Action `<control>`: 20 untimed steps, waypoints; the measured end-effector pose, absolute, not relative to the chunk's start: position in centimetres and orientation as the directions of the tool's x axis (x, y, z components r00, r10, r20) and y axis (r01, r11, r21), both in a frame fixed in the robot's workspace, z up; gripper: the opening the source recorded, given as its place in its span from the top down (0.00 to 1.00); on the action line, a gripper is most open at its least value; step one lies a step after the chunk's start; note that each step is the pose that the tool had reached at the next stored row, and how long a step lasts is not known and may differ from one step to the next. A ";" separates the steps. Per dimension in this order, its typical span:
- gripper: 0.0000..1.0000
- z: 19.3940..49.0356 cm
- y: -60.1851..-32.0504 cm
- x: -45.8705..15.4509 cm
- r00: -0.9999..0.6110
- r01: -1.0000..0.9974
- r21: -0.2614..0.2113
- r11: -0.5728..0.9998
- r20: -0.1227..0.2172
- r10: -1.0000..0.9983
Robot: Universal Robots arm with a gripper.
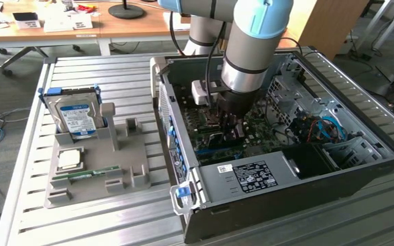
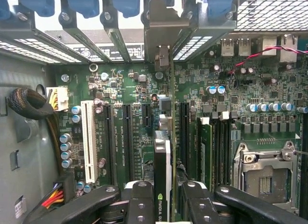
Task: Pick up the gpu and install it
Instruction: 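Insert the gpu into the slot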
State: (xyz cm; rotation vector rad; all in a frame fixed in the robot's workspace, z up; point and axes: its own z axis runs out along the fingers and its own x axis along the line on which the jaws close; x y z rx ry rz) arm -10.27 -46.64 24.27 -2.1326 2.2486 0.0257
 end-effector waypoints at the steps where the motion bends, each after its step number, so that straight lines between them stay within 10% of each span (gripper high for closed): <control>1: 0.73 24.3 -46.6 -10.3 -0.053 -0.998 -0.017 0.053 -0.042 -0.998; 20: 0.73 24.2 -46.4 -10.3 -0.054 -0.998 -0.017 0.055 -0.040 -0.998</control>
